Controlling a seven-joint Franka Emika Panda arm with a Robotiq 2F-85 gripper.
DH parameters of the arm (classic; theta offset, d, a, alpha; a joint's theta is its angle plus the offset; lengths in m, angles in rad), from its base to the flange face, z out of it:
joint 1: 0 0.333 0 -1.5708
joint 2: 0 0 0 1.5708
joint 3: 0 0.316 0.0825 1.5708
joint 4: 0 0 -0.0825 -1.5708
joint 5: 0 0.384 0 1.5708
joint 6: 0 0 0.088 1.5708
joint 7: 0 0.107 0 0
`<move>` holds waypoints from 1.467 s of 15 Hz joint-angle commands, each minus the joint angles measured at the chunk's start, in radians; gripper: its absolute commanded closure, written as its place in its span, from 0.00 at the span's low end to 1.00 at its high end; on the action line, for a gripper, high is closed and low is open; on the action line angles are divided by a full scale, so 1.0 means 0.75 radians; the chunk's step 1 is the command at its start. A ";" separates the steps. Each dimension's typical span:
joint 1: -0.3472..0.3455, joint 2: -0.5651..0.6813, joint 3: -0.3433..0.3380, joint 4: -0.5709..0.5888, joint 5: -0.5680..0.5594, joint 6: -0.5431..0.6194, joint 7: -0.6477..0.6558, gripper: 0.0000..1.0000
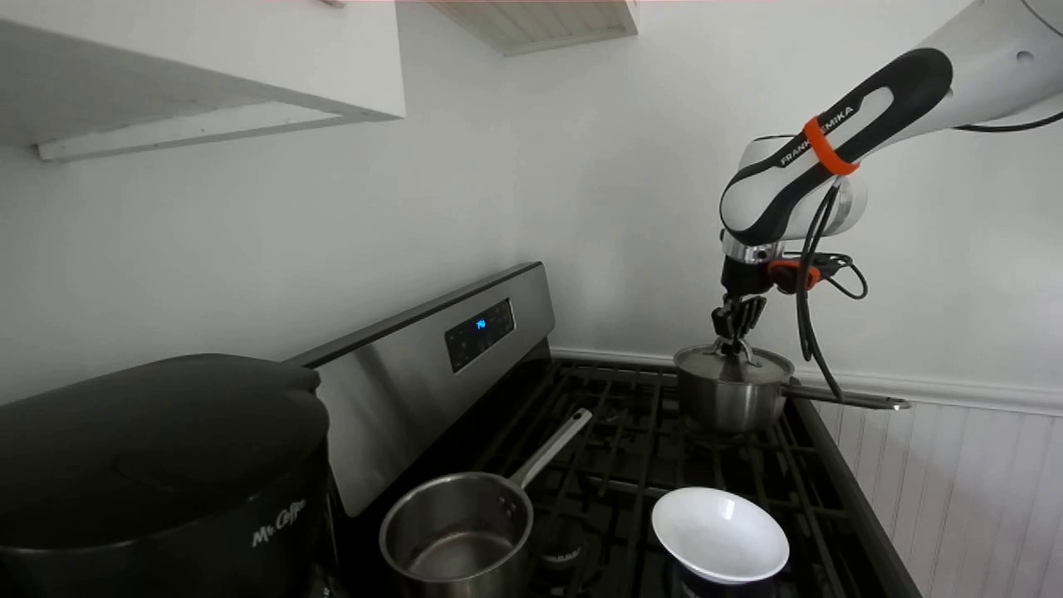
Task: Remove the lid from the pot on the right and put it on the other pot on the left
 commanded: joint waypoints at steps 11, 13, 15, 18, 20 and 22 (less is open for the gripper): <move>-0.056 -0.025 0.045 0.133 0.086 -0.192 -0.043 0.98; -0.035 -0.076 0.046 0.119 0.088 -0.189 -0.026 0.98; -0.004 -0.137 0.060 0.099 0.091 -0.185 -0.004 0.98; 0.054 -0.212 0.100 0.088 0.089 -0.195 -0.020 0.98; 0.106 -0.238 0.131 0.106 0.084 -0.223 -0.023 0.98; 0.162 -0.240 0.165 0.130 0.078 -0.247 -0.039 0.98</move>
